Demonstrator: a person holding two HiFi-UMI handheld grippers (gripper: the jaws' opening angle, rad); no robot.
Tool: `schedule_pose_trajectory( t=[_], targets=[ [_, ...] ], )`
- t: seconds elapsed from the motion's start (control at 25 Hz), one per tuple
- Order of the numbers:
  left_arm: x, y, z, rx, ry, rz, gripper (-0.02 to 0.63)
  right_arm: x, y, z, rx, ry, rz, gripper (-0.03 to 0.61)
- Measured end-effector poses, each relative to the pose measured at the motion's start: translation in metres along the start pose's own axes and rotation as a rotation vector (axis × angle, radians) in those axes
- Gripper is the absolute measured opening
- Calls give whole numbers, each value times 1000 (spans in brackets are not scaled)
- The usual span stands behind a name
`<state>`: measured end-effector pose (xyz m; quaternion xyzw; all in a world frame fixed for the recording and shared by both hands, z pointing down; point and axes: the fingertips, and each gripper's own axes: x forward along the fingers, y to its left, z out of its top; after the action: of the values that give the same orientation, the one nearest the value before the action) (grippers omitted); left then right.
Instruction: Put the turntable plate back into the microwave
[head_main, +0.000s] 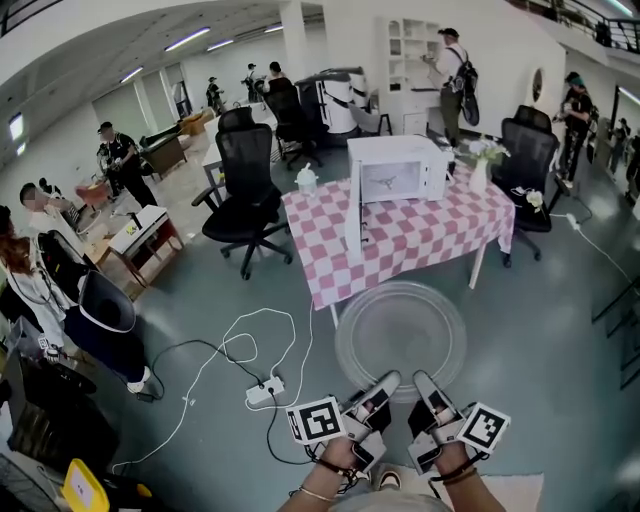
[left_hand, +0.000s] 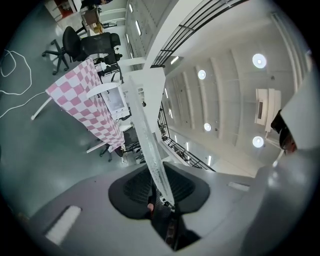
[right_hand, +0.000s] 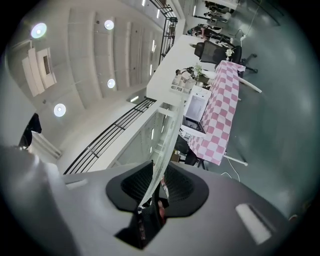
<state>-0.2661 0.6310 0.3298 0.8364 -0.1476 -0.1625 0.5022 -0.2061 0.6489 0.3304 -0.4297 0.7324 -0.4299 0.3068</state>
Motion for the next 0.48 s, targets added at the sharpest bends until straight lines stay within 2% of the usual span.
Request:
schedule_pose_trajectory(
  t=[0.48],
  targets=[
    [0, 13, 21, -26, 64, -29, 72, 25, -2, -3, -12, -48, -22, 74]
  ],
)
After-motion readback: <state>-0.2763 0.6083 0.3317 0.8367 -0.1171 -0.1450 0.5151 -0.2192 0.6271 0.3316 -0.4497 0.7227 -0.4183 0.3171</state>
